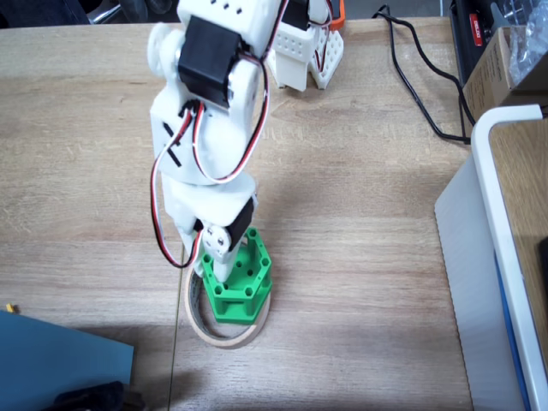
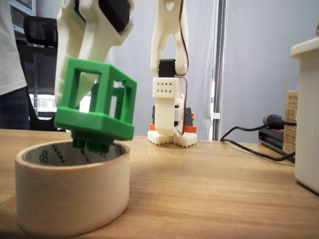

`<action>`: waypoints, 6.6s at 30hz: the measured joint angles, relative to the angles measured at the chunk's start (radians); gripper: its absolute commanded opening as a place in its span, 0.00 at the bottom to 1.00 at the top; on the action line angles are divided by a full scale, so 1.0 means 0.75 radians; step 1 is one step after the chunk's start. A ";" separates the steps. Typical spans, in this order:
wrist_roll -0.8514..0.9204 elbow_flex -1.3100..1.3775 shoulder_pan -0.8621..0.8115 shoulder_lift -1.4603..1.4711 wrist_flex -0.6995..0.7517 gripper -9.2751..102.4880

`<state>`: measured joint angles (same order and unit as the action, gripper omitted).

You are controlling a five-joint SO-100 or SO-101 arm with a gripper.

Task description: Grasp a component and put it in the bin.

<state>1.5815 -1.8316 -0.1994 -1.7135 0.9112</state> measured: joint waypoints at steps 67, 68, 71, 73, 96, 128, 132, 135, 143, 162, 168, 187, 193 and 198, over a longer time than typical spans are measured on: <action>0.000 -0.235 0.143 -0.337 0.000 0.23; 0.000 -0.235 0.141 -0.368 0.000 0.23; 0.000 -0.237 0.160 -0.454 0.000 0.23; 0.000 -0.252 0.174 -0.503 0.000 0.23; 0.000 -1.004 0.094 -1.299 0.000 0.12; 0.012 -1.720 -0.847 -2.072 0.000 0.09; 0.012 -1.720 -0.853 -2.090 0.000 0.09; 0.012 -1.720 -0.839 -2.094 0.000 0.09; 0.008 -1.818 -0.755 -2.195 0.000 0.09; 0.008 -1.831 -0.730 -2.217 0.391 0.09; 0.008 -1.839 -0.730 -2.217 0.487 0.09; 0.008 -1.849 -0.730 -2.219 0.501 0.09; 0.008 -1.849 -0.730 -2.219 0.501 0.09; 0.008 -1.849 -0.730 -2.219 0.501 0.09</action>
<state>1.5877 -3.2183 -0.7470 -3.3778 1.2870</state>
